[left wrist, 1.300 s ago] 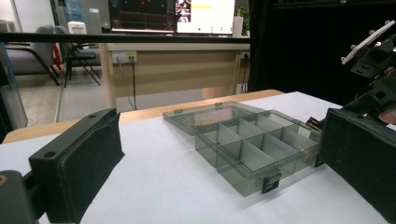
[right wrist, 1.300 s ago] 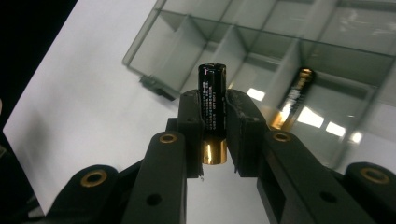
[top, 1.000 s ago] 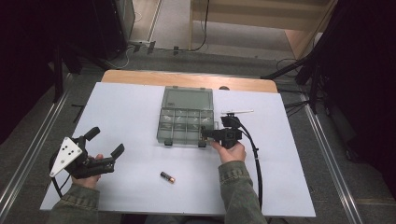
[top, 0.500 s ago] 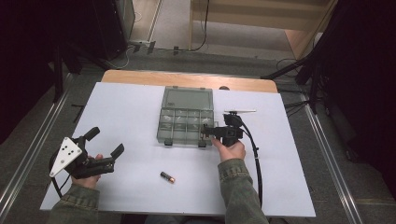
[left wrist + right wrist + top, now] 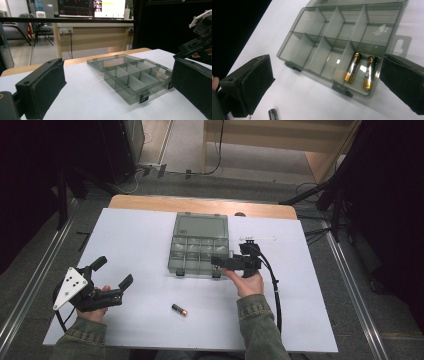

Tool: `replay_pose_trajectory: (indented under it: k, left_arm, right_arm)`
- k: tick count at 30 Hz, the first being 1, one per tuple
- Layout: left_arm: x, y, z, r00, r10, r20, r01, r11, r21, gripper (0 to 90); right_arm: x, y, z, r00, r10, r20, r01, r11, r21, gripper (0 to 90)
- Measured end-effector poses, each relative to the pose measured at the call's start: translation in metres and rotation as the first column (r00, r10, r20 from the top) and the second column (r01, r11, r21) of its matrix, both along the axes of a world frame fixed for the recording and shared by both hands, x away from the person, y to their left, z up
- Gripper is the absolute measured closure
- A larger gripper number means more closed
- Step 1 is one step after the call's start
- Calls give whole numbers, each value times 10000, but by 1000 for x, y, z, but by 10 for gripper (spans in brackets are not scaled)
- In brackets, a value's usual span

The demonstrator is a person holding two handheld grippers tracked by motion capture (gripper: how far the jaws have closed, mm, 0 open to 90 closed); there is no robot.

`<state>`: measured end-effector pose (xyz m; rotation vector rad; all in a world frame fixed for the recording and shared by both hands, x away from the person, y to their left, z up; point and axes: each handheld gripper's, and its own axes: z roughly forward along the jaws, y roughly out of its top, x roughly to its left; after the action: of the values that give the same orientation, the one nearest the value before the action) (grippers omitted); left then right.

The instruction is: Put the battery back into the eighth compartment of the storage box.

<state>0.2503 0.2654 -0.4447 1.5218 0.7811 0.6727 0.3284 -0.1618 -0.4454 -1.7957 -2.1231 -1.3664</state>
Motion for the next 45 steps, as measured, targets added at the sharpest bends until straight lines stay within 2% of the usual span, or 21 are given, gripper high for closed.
replay_pose_trajectory:
  k: [2,7,8,9,10,12,18,19,21,27,28,29,39,45]
  left_arm:
    - [0,0,0,10000,1,2,-1,10000,21,0]
    - [0,0,0,10000,-26,-7,26,10000,32,0]
    - [0,0,0,10000,-12,-4,12,10000,30,0]
    - [0,0,0,10000,-15,-9,15,10000,32,0]
    - [0,0,0,10000,-11,-7,11,10000,23,0]
    - [0,-1,0,10000,-17,5,17,10000,48,0]
    - [0,-1,-1,10000,9,-30,-9,10000,76,0]
    - [0,-1,-1,10000,10,-25,-10,10000,65,0]
    - [0,-1,-1,10000,1,-26,-1,10000,52,0]
    - [1,-2,-1,10000,-17,-47,17,10000,44,0]
    - [0,-1,-1,10000,-20,-67,20,10000,53,0]
    - [0,-1,-1,10000,-23,-61,23,10000,50,0]
    - [0,-1,-1,10000,-13,-67,13,10000,64,0]
    - [0,-1,-1,10000,4,-42,-3,10000,64,0]
  right_arm:
    - [-4,4,3,9989,437,172,-437,9990,12,0]
    - [-9,10,5,9961,778,407,-769,9968,-237,0]
    - [-13,15,5,9938,1023,430,-1001,9937,-506,0]
    - [-13,15,5,9938,1023,430,-1001,9937,-506,0]
    - [-16,21,5,9917,1213,435,-1167,9885,-962,0]
    - [-17,23,4,9904,1316,415,-1265,9861,-1073,0]
    - [-25,39,1,9800,1959,351,-1872,9673,-1713,0]
    - [-28,44,1,9752,2179,383,-2078,9616,-1792,0]
    - [-29,47,1,9725,2298,377,-2197,9591,-1784,0]
    - [-36,62,-2,9573,2867,381,-2734,9400,-2039,0]
    - [-37,68,-4,9538,2997,218,-2890,9347,-2068,0]
    - [-37,68,-4,9538,2997,218,-2890,9347,-2068,0]
    - [-40,91,-7,9319,3628,27,-3528,9080,-2260,0]
    - [-43,103,-11,9168,3985,-252,-3898,8795,-2730,0]
